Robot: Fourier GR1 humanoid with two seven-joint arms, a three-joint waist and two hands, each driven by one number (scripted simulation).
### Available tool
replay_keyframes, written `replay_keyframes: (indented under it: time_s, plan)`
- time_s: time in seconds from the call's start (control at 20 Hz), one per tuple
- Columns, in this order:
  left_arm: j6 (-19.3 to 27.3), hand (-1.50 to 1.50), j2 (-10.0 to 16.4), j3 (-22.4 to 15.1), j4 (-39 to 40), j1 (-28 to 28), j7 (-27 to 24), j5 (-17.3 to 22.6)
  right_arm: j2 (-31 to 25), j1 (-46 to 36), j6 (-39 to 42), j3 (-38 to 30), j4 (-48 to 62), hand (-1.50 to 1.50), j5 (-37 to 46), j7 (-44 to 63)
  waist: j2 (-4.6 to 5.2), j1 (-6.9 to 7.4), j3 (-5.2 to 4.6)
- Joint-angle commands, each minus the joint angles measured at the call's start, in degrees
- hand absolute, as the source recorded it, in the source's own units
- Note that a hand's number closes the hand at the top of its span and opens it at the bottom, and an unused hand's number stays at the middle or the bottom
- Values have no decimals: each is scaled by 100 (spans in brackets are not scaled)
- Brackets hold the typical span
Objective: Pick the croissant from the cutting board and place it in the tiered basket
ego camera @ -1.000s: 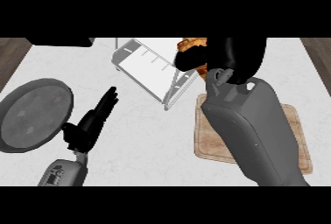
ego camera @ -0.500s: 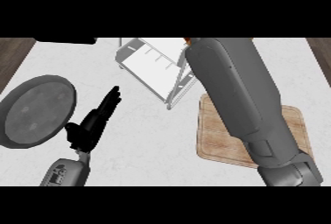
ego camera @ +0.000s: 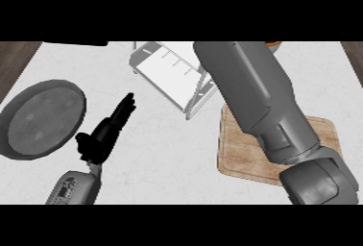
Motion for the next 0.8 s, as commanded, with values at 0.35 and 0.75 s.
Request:
replay_keyframes:
  time_s: [0.35,0.75]
  plan:
    - [22,0,-170,-83,115,-228,42,-79,12,-689,-1133,-914,1122,150,-1363,-146,28,201,0]
    - [33,0,-167,-73,32,-165,67,-97,12,-775,-1960,-1587,1356,-150,-2280,-801,24,164,2]
